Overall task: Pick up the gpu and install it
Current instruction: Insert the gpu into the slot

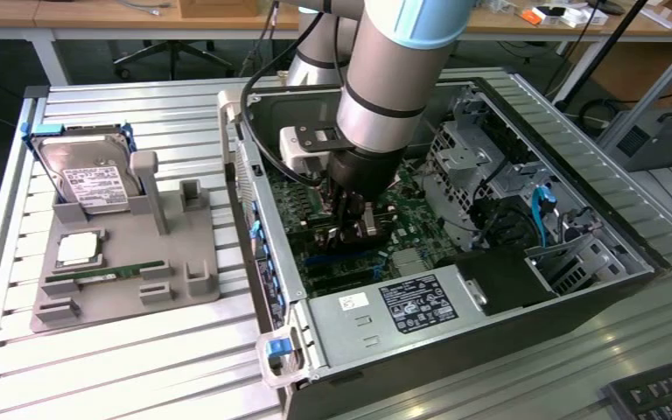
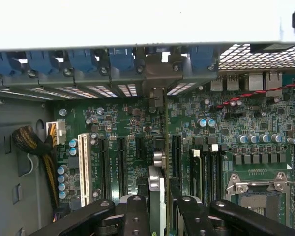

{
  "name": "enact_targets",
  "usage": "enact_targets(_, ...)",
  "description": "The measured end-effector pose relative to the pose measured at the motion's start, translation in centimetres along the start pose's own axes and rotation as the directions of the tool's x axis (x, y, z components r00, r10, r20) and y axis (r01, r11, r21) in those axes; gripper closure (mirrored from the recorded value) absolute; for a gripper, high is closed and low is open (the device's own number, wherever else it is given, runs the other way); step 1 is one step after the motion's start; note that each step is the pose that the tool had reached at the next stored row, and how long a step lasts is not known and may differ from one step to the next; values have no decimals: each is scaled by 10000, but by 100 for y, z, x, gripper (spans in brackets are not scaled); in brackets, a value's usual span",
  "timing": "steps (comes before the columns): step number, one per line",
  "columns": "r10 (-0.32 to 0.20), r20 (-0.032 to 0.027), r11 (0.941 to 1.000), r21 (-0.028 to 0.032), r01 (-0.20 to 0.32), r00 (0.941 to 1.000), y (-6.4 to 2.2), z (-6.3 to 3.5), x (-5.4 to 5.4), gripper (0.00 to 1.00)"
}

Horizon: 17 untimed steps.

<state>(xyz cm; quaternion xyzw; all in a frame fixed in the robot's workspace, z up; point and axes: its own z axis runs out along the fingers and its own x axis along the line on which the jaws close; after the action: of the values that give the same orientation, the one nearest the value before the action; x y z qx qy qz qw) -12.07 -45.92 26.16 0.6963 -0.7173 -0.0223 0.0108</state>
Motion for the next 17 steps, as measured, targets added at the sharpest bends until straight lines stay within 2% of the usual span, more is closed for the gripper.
enact_targets(17,-214,-15,9998,-3,214,9998,2,18,0,73)
